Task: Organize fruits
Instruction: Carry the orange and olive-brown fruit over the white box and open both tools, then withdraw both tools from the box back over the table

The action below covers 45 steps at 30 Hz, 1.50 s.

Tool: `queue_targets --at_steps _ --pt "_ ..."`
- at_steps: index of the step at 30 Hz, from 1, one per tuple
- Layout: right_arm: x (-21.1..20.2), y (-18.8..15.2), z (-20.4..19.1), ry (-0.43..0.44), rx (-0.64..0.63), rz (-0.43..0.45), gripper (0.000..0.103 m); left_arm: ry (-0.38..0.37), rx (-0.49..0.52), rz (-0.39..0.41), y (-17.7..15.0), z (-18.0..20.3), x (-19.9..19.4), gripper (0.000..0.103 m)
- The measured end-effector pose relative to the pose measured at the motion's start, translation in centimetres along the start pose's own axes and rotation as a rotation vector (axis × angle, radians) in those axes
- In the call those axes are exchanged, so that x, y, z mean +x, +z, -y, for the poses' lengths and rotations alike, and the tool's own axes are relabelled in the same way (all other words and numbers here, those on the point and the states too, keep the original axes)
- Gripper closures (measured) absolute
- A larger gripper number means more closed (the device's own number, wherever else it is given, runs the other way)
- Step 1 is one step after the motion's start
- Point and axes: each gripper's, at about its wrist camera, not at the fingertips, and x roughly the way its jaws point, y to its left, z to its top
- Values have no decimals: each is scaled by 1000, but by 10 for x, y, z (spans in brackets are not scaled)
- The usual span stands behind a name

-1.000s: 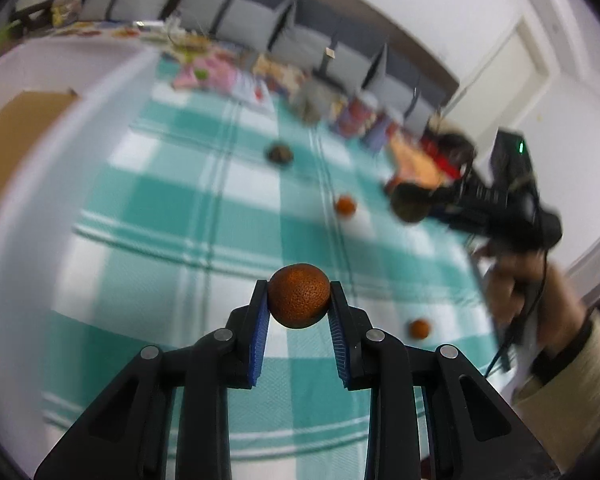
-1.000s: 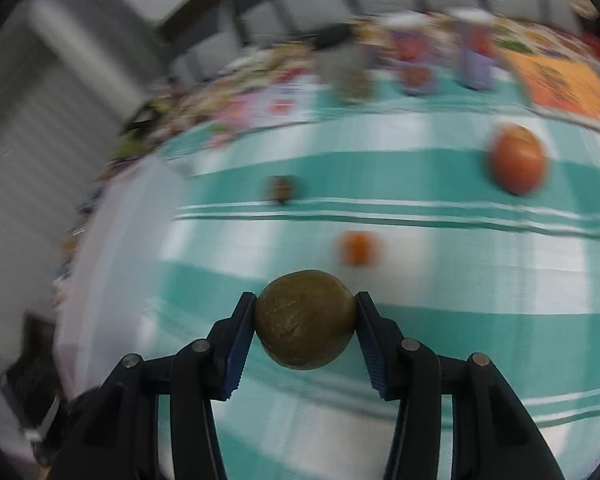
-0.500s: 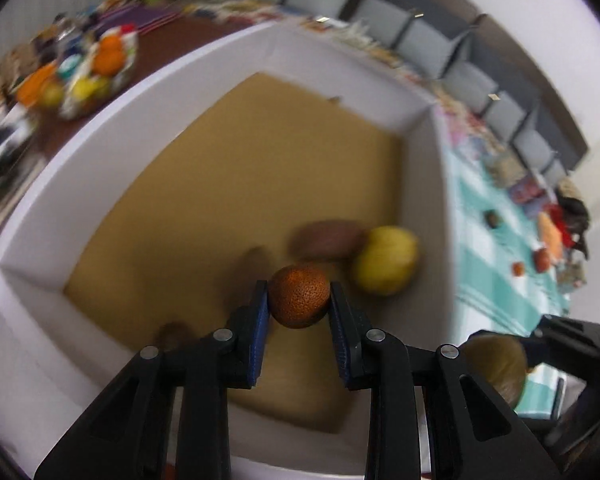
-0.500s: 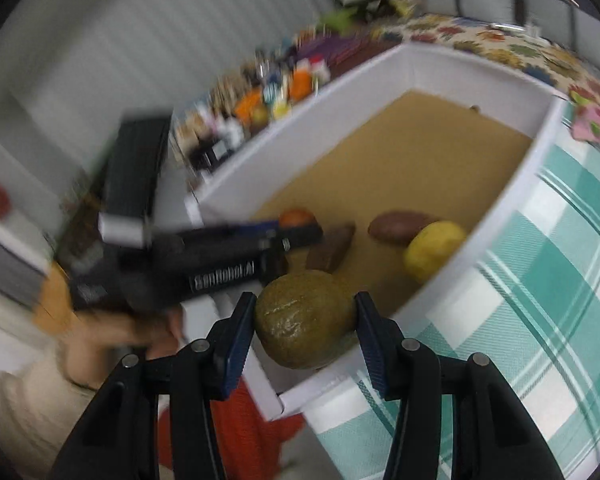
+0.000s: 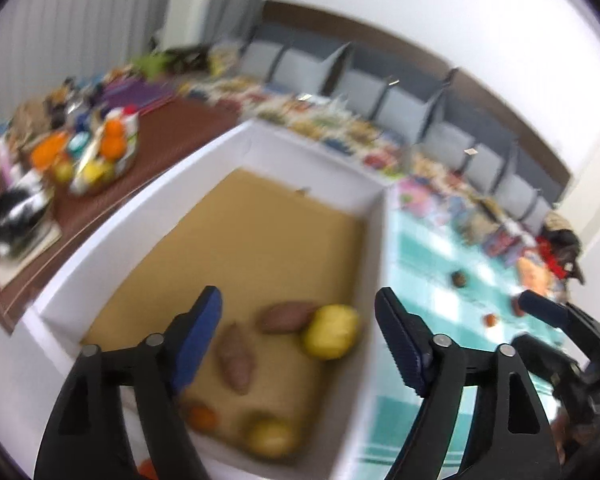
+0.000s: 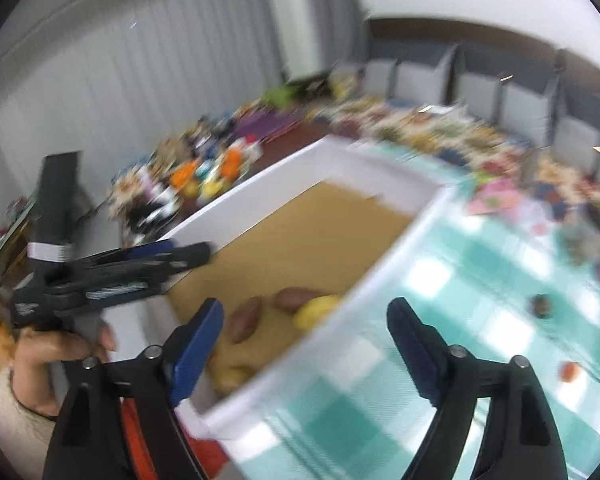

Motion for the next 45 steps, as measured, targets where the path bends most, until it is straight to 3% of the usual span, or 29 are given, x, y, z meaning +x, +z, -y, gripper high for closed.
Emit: queue_targets --at_steps 4,8,12,17,24,27,32,40,43,45 --pt "-52 -35 60 -133 84 52 14 -134 78 -3 -23 63 -2 20" --pt "-93 -115 134 -336 191 45 14 -224 168 -81 -73 122 23 19" --pt "-118 -218 191 -548 322 -21 14 -242 267 -195 -146 173 64 19" --pt "-129 -307 212 -647 448 -70 14 -182 422 -254 -211 213 105 19" --pt "-120 -329 217 -676 438 -90 14 -107 479 -254 -228 219 137 18" --pt "-112 -338 225 -664 476 -108 13 -98 540 -211 -237 224 136 10" --pt "-108 -343 226 -666 484 -85 0 -98 542 -200 -240 223 134 9" --pt "-107 -345 224 -689 482 -56 0 -100 540 -204 -239 223 135 9" --pt "-107 -345 224 -692 486 -55 0 -93 527 -243 -235 230 141 9" --pt "-107 -345 223 -692 486 -54 0 -167 515 -275 -222 245 149 9"
